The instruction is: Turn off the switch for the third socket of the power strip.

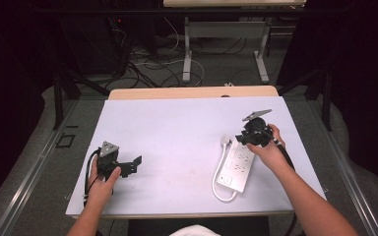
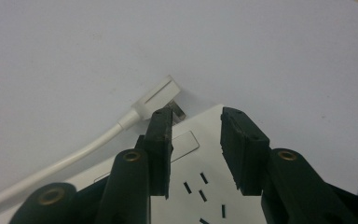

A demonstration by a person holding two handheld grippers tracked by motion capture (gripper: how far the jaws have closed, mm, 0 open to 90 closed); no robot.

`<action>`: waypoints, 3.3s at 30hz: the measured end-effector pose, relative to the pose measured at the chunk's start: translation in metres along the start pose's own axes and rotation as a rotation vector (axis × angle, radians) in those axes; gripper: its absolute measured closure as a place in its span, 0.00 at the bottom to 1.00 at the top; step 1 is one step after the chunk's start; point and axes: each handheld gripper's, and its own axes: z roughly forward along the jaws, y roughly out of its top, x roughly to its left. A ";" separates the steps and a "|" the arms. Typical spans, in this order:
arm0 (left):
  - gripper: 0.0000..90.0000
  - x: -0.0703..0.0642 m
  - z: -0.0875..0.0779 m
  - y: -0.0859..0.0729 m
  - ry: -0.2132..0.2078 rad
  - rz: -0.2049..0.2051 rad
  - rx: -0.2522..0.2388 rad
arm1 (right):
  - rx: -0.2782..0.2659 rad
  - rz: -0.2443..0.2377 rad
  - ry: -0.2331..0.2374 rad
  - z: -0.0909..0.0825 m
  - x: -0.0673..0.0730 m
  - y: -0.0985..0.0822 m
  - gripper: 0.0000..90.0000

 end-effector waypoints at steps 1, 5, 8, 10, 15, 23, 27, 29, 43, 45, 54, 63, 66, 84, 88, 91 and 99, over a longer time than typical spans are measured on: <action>0.01 0.000 0.000 0.000 0.000 0.000 -0.001 | 0.008 -0.005 -0.004 0.000 0.000 0.000 0.73; 0.01 0.000 0.000 0.000 0.000 -0.001 0.001 | 0.024 0.010 -0.004 0.004 -0.001 0.001 0.74; 0.01 0.000 0.000 0.000 0.000 -0.002 0.006 | 0.027 0.022 -0.004 0.006 -0.001 0.002 0.76; 0.01 0.000 0.000 0.000 0.000 -0.002 0.006 | 0.035 0.026 0.005 0.007 -0.002 0.003 0.76; 0.01 0.000 0.000 0.000 0.000 -0.002 0.006 | 0.042 0.036 -0.003 0.010 -0.003 0.003 0.81; 0.01 0.000 0.000 0.000 0.000 -0.002 0.006 | 0.071 0.051 -0.004 0.016 -0.003 0.005 0.84; 0.01 0.000 0.000 0.000 0.001 -0.001 0.006 | 0.074 0.056 -0.003 0.019 -0.004 0.006 0.86; 0.01 0.000 0.000 0.000 0.000 -0.001 0.007 | 0.065 0.054 -0.001 0.021 -0.005 0.006 0.87; 0.01 0.000 0.001 0.000 0.001 0.000 0.007 | 0.093 0.104 0.029 0.027 -0.007 0.006 0.93; 0.01 0.000 0.001 0.000 0.000 0.001 0.007 | 0.095 0.107 0.037 0.027 -0.007 0.006 0.93; 0.01 0.000 0.001 0.000 0.000 0.001 0.008 | 0.124 0.132 0.041 0.030 -0.008 0.005 0.94; 0.01 0.000 0.001 0.000 -0.001 0.001 0.007 | 0.136 0.140 0.058 0.030 -0.007 0.005 0.95; 0.01 0.000 0.001 0.000 -0.001 0.001 0.007 | 0.136 0.144 0.054 0.030 -0.007 0.005 0.97; 0.01 0.000 0.001 0.000 0.000 0.001 0.008 | 0.134 0.123 0.055 0.030 -0.008 0.004 1.00; 0.01 0.000 0.001 0.000 -0.001 0.001 0.008 | 0.134 0.128 0.056 0.030 -0.008 0.004 1.00; 0.01 0.000 0.001 0.000 -0.001 0.001 0.008 | 0.142 0.124 0.053 0.032 -0.008 0.003 1.00; 0.01 0.000 0.001 0.000 0.000 0.002 0.007 | 0.140 0.122 0.059 0.032 -0.009 0.003 1.00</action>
